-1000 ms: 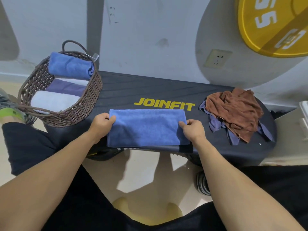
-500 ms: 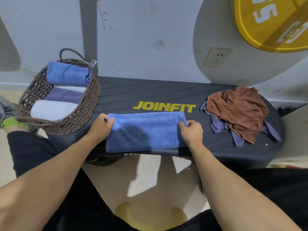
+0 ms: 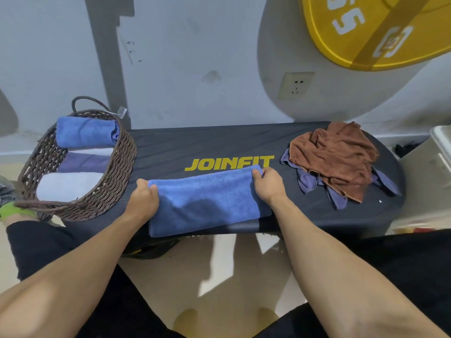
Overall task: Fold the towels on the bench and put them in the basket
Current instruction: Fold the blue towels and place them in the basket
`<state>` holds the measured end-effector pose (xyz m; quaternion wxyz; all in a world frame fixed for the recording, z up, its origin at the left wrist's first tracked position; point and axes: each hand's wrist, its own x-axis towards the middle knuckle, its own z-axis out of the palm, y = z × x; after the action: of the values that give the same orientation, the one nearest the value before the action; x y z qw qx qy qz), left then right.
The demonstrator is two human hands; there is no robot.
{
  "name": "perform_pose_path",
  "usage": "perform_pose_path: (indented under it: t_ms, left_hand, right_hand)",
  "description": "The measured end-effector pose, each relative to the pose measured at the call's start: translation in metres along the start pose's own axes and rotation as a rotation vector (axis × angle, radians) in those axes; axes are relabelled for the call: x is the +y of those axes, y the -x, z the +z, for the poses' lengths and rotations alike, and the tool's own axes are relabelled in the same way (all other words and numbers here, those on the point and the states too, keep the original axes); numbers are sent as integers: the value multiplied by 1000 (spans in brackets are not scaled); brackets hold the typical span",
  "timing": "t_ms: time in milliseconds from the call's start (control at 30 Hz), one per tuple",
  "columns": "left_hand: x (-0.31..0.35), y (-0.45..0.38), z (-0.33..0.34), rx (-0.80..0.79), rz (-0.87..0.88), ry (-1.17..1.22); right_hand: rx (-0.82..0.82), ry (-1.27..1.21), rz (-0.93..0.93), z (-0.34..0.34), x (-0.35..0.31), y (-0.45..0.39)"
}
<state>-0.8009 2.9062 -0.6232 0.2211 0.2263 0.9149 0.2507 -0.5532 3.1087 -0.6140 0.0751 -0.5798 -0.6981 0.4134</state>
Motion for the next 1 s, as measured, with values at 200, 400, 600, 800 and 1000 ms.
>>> perform_pose_path:
  t_ms: [200,400,600,800,1000]
  left_hand:
    - [4,2,3,36,-50,-11]
    - [13,37,2,192,-81,19]
    - [35,85,47,248,461,-212]
    - [11,82,72,157,357,-421]
    - [-7,82,65,145,360,-499]
  right_hand:
    - [185,-124,-6,15,4,14]
    - [155,-58,130,8,-4,9]
    - [314,192,-359,26,-36,35]
    - [-112,561,-598,80,-3,65]
    - [30,586,-412,73,21,63]
